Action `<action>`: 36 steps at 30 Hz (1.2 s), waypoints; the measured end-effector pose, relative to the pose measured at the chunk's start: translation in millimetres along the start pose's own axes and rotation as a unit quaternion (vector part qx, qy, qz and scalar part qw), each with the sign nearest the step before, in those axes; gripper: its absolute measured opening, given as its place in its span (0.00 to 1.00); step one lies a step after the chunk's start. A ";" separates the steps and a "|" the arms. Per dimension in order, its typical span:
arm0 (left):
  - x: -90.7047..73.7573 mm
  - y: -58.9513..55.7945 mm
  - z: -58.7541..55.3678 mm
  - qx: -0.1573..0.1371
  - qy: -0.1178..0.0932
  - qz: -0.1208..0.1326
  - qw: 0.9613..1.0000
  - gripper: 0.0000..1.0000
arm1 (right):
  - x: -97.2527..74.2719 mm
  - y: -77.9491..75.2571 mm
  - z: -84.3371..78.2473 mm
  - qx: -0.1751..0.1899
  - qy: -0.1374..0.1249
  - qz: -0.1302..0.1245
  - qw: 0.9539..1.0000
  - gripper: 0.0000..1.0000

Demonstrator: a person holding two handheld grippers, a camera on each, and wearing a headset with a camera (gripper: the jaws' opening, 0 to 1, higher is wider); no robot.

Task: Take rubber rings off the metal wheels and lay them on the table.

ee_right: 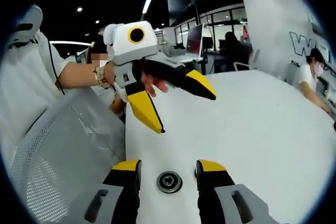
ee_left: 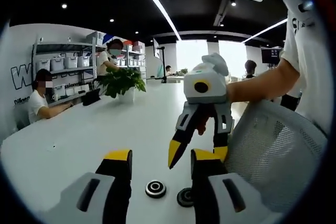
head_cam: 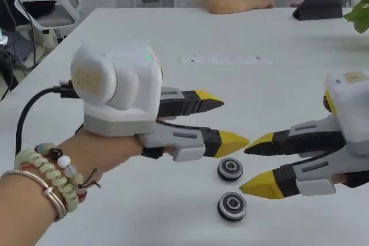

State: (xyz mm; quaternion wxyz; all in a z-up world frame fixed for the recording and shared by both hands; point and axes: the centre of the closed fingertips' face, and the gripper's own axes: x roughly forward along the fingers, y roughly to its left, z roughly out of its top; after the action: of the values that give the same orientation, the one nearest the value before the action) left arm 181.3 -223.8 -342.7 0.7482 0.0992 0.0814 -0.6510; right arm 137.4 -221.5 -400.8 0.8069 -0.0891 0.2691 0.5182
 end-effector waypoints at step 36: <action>25.5 -51.4 -107.4 0.006 0.161 -0.084 0.983 0.22 | 22.1 -0.4 -68.5 0.032 0.076 0.003 0.997 0.26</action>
State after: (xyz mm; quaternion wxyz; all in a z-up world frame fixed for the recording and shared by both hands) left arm 134.7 -227.7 -455.2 0.6673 0.2005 0.2049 -0.6874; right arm 121.4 -233.2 -470.0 0.7852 -0.1013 0.3466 0.5031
